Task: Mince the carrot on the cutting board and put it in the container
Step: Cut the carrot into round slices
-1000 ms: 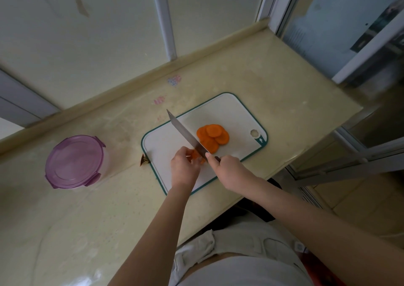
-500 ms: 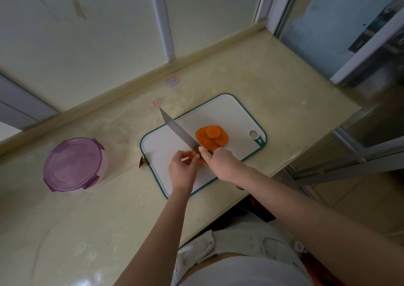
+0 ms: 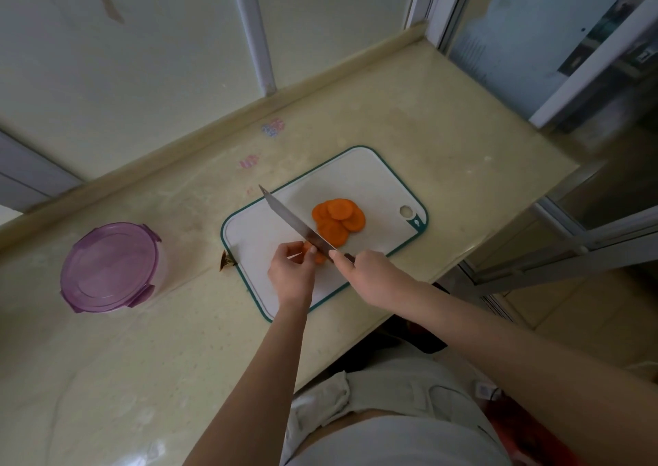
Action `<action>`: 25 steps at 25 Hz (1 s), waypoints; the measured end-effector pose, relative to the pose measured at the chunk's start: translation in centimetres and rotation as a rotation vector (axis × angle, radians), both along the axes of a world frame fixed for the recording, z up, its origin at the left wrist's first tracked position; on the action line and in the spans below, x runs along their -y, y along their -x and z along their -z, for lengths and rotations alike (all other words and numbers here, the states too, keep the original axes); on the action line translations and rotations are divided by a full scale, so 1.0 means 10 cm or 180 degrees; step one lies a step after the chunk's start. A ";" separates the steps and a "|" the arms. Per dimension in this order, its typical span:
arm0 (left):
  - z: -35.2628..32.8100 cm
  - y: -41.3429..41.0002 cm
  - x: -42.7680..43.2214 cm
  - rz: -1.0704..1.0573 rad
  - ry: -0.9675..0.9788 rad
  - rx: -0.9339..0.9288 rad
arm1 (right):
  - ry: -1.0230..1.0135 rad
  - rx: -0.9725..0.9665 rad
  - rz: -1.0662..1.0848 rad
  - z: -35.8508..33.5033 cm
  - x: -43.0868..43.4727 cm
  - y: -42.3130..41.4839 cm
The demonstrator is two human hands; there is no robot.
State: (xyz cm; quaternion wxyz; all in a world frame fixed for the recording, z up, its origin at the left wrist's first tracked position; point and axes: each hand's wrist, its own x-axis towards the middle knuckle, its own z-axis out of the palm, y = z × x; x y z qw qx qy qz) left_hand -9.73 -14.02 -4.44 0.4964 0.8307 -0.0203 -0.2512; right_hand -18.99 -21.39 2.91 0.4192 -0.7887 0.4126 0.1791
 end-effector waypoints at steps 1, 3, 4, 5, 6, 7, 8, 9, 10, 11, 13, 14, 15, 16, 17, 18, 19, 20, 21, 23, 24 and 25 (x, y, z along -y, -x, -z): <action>0.00 0.00 -0.01 0.0025 -0.0003 0.0024 | 0.0011 -0.0062 0.0020 0.00 -0.02 0.07; 0.01 0.00 -0.02 0.0087 0.0023 0.0071 | 0.0074 -0.0116 0.0093 0.02 -0.07 0.19; 0.02 0.01 -0.03 0.0122 0.0042 0.0097 | 0.0095 -0.0134 0.0130 0.03 -0.09 0.21; 0.02 0.00 -0.04 0.0150 0.0051 0.0114 | 0.0106 -0.0155 0.0160 0.04 -0.11 0.21; 0.02 0.00 -0.04 0.0176 0.0043 0.0120 | 0.0112 -0.0170 0.0180 0.06 -0.12 0.19; 0.02 -0.01 -0.04 0.0203 0.0022 0.0129 | 0.0118 -0.0169 0.0187 0.06 -0.11 0.15; 0.02 -0.02 -0.05 0.0237 0.0000 0.0149 | 0.0103 -0.0156 0.0175 0.06 -0.10 0.11; 0.02 -0.03 -0.05 0.0276 -0.0009 0.0176 | 0.0072 -0.0119 0.0135 0.05 -0.08 0.08; 0.03 -0.03 -0.05 0.0315 -0.0022 0.0208 | 0.0020 -0.0045 0.0069 0.05 -0.05 0.05; 0.03 -0.03 -0.04 0.0338 -0.0036 0.0234 | -0.0047 0.0052 0.0015 0.05 -0.04 0.01; 0.04 -0.03 -0.04 0.0343 -0.0046 0.0254 | -0.0147 0.0184 0.0048 0.05 0.00 -0.09; 0.04 -0.03 -0.04 0.0337 -0.0041 0.0251 | -0.0154 0.0152 0.0091 0.04 0.01 -0.14; 0.03 -0.03 -0.05 0.0333 -0.0034 0.0245 | -0.0159 0.0062 0.0117 0.01 0.03 -0.20; 0.03 -0.03 -0.05 0.0343 -0.0023 0.0245 | -0.0167 -0.0035 0.0132 0.00 0.04 -0.26; 0.03 -0.03 -0.07 0.0370 0.0001 0.0242 | -0.0170 -0.0111 0.0138 -0.02 0.07 -0.28; 0.04 -0.02 -0.08 0.0401 0.0049 0.0228 | -0.0163 -0.0147 0.0132 -0.03 0.08 -0.29; 0.05 0.00 -0.09 0.0410 0.0108 0.0202 | -0.0140 -0.0156 0.0116 -0.04 0.09 -0.28; 0.05 0.01 -0.10 0.0382 0.0138 0.0163 | -0.0126 -0.0137 0.0105 -0.03 0.08 -0.27; 0.05 0.02 -0.09 0.0329 0.0144 0.0129 | -0.0108 -0.0099 0.0093 -0.02 0.07 -0.25; 0.05 0.03 -0.06 0.0234 0.0120 0.0100 | -0.0080 -0.0016 0.0084 0.00 0.03 -0.23; 0.04 0.03 -0.05 0.0212 0.0104 0.0102 | -0.0071 0.0010 0.0085 0.00 0.03 -0.20; 0.03 0.02 -0.04 0.0210 0.0084 0.0105 | -0.0097 0.0020 0.0075 -0.01 0.03 -0.16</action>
